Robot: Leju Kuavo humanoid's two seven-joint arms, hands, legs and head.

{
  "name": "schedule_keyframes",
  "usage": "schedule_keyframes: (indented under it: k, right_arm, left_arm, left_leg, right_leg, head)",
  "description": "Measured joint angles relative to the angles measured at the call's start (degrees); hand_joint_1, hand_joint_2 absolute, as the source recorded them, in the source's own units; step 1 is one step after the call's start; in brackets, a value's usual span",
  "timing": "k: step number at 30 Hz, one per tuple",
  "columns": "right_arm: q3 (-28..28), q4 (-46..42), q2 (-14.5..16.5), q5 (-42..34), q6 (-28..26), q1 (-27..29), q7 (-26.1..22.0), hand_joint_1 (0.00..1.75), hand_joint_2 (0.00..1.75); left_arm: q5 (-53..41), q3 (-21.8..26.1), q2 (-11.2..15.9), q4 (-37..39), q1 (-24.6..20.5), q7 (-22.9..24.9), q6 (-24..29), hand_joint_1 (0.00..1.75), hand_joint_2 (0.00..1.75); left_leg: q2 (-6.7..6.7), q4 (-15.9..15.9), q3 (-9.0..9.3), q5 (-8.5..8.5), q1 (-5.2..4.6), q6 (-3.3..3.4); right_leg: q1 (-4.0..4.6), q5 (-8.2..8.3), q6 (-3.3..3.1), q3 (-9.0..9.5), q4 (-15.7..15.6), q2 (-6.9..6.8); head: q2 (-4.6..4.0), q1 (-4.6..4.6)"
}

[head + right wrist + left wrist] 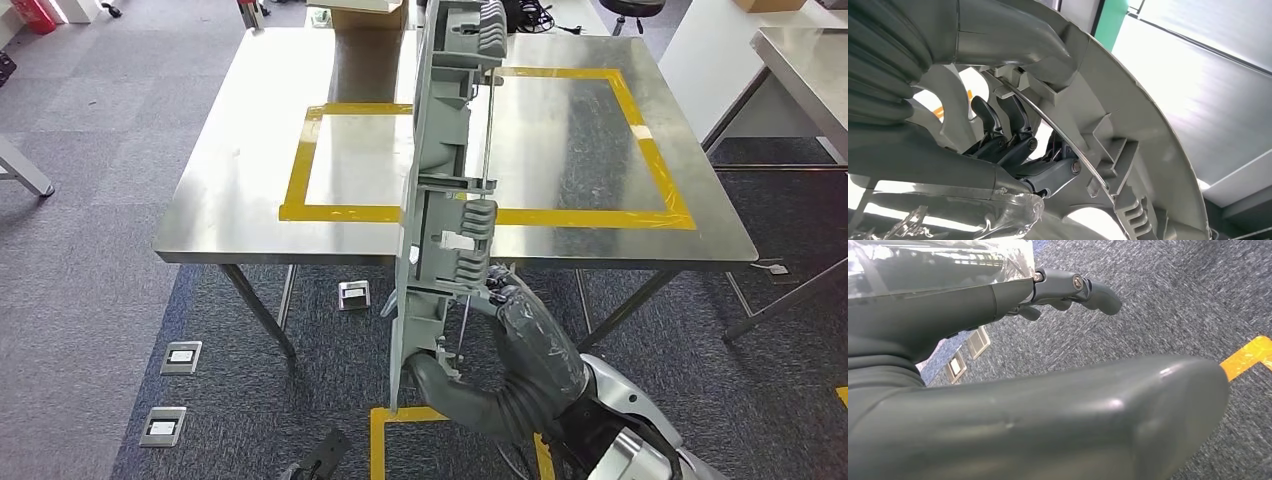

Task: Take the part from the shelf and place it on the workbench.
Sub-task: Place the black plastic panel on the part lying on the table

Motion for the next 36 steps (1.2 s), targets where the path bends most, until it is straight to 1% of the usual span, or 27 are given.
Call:
schedule_keyframes:
  k: [3,5,13,15,18,20,21,22,24,25,26,27,28,29,30,31,32,34,35,36]
  right_arm:
    - [0.00,0.00,0.00,-0.02,0.01,0.00,0.00,1.75,1.75]
    - [0.00,0.00,0.00,-0.02,0.01,0.00,0.00,1.75,1.75]
    - [0.00,0.00,0.00,-0.09,0.01,0.00,0.00,1.75,1.75]
    - [0.00,0.00,0.00,-0.09,0.03,0.00,0.00,1.75,1.75]
    - [-0.01,0.00,0.00,-0.12,0.05,0.01,0.00,1.75,1.75]
    - [-0.05,0.00,-0.01,-0.21,0.06,-0.02,0.00,1.75,1.75]
    - [-0.08,0.00,-0.02,-0.26,0.07,-0.07,-0.01,1.75,1.75]
    - [-0.10,0.00,-0.02,-0.30,0.07,-0.11,-0.02,1.75,1.75]
    - [-0.09,0.01,-0.03,-0.37,0.08,-0.11,-0.05,1.75,1.75]
    - [-0.08,0.02,-0.05,-0.41,0.09,-0.03,-0.04,1.75,1.75]
    - [-0.07,0.03,-0.07,-0.44,0.09,0.04,-0.03,1.75,1.75]
    - [-0.05,0.05,-0.09,-0.45,0.09,0.09,-0.01,1.75,1.75]
    - [-0.04,0.06,-0.10,-0.46,0.09,0.11,-0.01,1.75,1.75]
    - [-0.04,0.07,-0.11,-0.46,0.09,0.11,-0.02,1.75,1.75]
    - [-0.04,0.07,-0.10,-0.46,0.11,0.09,-0.03,1.75,1.75]
    - [-0.04,0.07,-0.10,-0.47,0.14,0.08,-0.04,1.75,1.75]
    - [-0.05,0.07,-0.11,-0.49,0.18,0.09,-0.04,1.75,1.75]
    - [-0.09,0.06,-0.11,-0.52,0.23,0.14,-0.03,1.75,1.75]
    - [-0.11,0.05,-0.10,-0.54,0.24,0.16,-0.02,1.75,1.75]
    - [-0.13,0.05,-0.09,-0.55,0.25,0.16,-0.03,1.75,1.75]
  left_arm:
    - [0.00,0.00,0.00,0.00,0.00,0.00,0.01,0.00,1.75]
    - [0.00,0.00,0.00,0.00,0.00,0.00,0.01,0.00,1.75]
    - [-0.01,-0.01,0.00,0.00,0.00,-0.10,0.08,0.00,1.75]
    - [0.00,-0.01,0.01,0.00,0.00,-0.17,0.09,0.00,1.75]
    - [-0.01,-0.01,0.04,0.00,-0.02,-0.17,0.09,0.00,1.75]
    - [-0.03,0.00,0.01,-0.01,-0.08,-0.20,0.07,0.00,1.75]
    - [-0.04,0.00,-0.01,-0.02,-0.15,-0.23,0.05,0.00,1.75]
    - [-0.05,0.00,-0.02,-0.02,-0.21,-0.27,0.04,0.00,1.75]
    - [-0.07,0.00,-0.02,-0.01,-0.26,-0.32,0.03,0.00,1.75]
    - [-0.06,0.00,-0.02,-0.01,-0.23,-0.33,0.02,0.00,1.75]
    - [-0.06,0.00,-0.02,0.00,-0.20,-0.33,0.01,0.00,1.75]
    - [-0.06,0.00,-0.03,0.00,-0.17,-0.33,0.00,0.00,1.75]
    - [-0.06,0.00,-0.03,-0.01,-0.16,-0.33,-0.01,0.00,1.75]
    - [-0.07,0.00,-0.03,-0.01,-0.17,-0.33,-0.01,0.00,1.75]
    - [-0.08,0.00,-0.03,-0.01,-0.21,-0.32,-0.02,0.00,1.75]
    - [-0.08,0.00,-0.03,-0.01,-0.24,-0.32,-0.02,0.00,1.75]
    - [-0.09,0.00,-0.03,0.00,-0.24,-0.32,-0.03,0.00,1.75]
    - [-0.09,0.00,-0.05,0.00,-0.23,-0.33,-0.04,0.00,1.75]
    - [-0.10,0.00,-0.05,0.00,-0.21,-0.33,-0.03,0.00,1.75]
    - [-0.10,0.00,-0.05,0.00,-0.23,-0.33,-0.02,0.00,1.75]
  left_leg:
    - [0.01,0.00,0.00,-0.01,-0.05,0.07]
    - [0.02,0.00,0.02,-0.01,-0.06,0.07]
    - [0.04,-0.03,0.11,0.02,0.00,0.13]
    - [0.04,0.07,0.10,-0.02,-0.10,0.33]
    - [0.04,-0.04,0.11,0.03,-0.29,0.83]
    - [0.14,-0.90,0.58,0.43,-0.02,1.34]
    - [0.20,-1.37,0.85,0.65,0.13,1.60]
    - [0.25,-1.71,1.10,0.80,0.27,1.78]
    - [0.25,-1.82,1.20,0.76,0.25,1.91]
    - [0.23,-1.81,1.26,0.67,0.25,1.88]
    - [0.18,-1.80,1.36,0.53,0.27,1.78]
    - [0.12,-1.76,1.56,0.34,0.31,1.60]
    - [0.05,-1.71,1.84,0.08,0.37,1.35]
    - [-0.01,-1.66,2.12,-0.23,0.39,1.05]
    - [-0.04,-1.54,2.30,-0.52,0.36,0.70]
    - [-0.05,-1.51,2.37,-0.72,0.31,0.34]
    - [-0.04,-1.54,2.37,-0.85,0.27,-0.02]
    - [0.01,-1.71,2.48,-1.08,0.32,-0.70]
    - [0.08,-1.45,2.44,-1.46,0.37,-1.00]
    - [0.13,-0.31,2.00,-2.22,0.39,-1.22]
  right_leg:
    - [-0.06,0.00,0.53,0.00,-0.05,0.00]
    - [-0.07,-0.02,0.75,-0.01,-0.06,0.01]
    - [-0.01,-0.01,0.82,-0.03,-0.04,0.01]
    - [-0.11,0.06,1.05,-0.03,-0.11,0.01]
    - [-0.30,0.17,1.53,0.01,-0.25,0.01]
    - [-0.34,-0.28,1.86,-0.13,0.19,0.03]
    - [-0.37,-1.14,2.02,-0.76,1.58,0.03]
    - [-0.46,-2.47,2.17,-1.99,4.10,0.03]
    - [-0.72,-5.42,2.45,-5.88,11.44,0.02]
    - [-0.88,-6.04,2.59,-7.53,14.24,0.01]
    - [-1.03,-5.59,2.69,-8.35,15.22,0.00]
    - [-1.17,-4.04,2.73,-8.04,13.92,-0.01]
    - [-1.29,-1.66,2.71,-6.61,10.49,-0.04]
    - [-1.35,0.20,2.64,-4.84,6.66,-0.05]
    - [-1.31,1.41,2.51,-3.21,3.23,-0.03]
    - [-1.22,1.80,2.28,-2.17,1.13,0.01]
    - [-1.09,1.39,1.98,-1.78,0.44,0.08]
    - [-0.99,1.07,1.25,-1.64,0.13,0.16]
    - [-1.06,0.96,0.89,-1.42,-0.08,0.16]
    - [-1.16,0.87,0.54,-1.12,-0.30,0.10]
  head:
    - [0.00,-0.02]
    - [0.00,-0.03]
    - [0.00,-0.03]
    - [0.01,-0.04]
    - [0.01,-0.09]
    - [0.00,-0.03]
    - [0.00,0.10]
    - [0.00,0.25]
    - [-0.01,0.48]
    - [-0.01,0.50]
    - [-0.01,0.50]
    - [-0.01,0.51]
    - [-0.01,0.53]
    - [-0.01,0.54]
    - [-0.01,0.60]
    - [-0.01,0.65]
    - [-0.01,0.64]
    - [0.00,0.55]
    - [0.01,0.45]
    - [0.01,0.30]
